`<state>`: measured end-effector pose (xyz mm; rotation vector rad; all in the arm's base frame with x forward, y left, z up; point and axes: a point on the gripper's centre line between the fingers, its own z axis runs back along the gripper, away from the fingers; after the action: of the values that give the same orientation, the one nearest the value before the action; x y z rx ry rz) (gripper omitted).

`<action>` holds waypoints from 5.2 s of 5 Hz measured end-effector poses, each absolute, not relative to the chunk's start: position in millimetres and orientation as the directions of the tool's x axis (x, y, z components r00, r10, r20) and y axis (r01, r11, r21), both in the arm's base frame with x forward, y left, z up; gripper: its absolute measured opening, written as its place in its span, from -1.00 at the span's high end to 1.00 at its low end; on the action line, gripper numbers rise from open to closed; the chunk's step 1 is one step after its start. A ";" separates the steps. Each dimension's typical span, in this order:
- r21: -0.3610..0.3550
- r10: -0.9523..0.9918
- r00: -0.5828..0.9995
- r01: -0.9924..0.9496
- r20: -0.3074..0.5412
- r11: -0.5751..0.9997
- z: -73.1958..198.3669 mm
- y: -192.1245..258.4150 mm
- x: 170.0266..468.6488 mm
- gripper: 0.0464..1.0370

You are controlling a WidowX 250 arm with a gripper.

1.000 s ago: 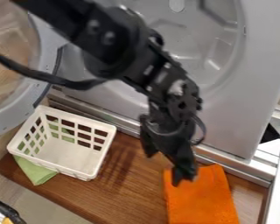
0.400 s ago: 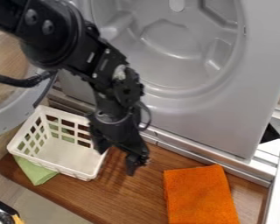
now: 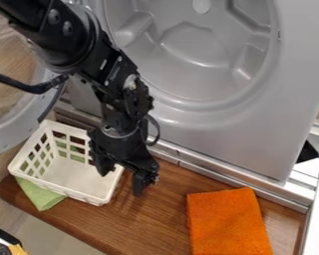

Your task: Deplacer le panier á droite de l´éponge

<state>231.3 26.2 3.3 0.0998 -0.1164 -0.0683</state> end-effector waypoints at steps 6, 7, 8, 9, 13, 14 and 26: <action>0.176 -0.027 0.997 0.014 0.071 0.984 -45.5 39.6 263.8 -0.23; 0.172 -0.028 0.996 0.014 0.079 0.985 -45.6 35.1 264.9 0.39; 0.178 -0.045 0.997 0.033 0.063 0.984 -45.5 30.9 263.4 0.75; 0.185 -0.038 0.998 0.029 0.044 0.982 -45.4 31.1 260.2 0.85; 0.233 -0.080 0.992 0.054 0.101 0.971 -1.4 -5.0 269.2 0.90; 0.260 -0.118 0.987 0.085 0.110 0.962 14.5 -30.2 266.6 0.91; 0.166 -0.434 0.898 0.419 0.069 0.893 -23.7 -175.5 259.8 -0.94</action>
<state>259.8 -175.5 -23.7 0.1487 -0.1057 -0.4430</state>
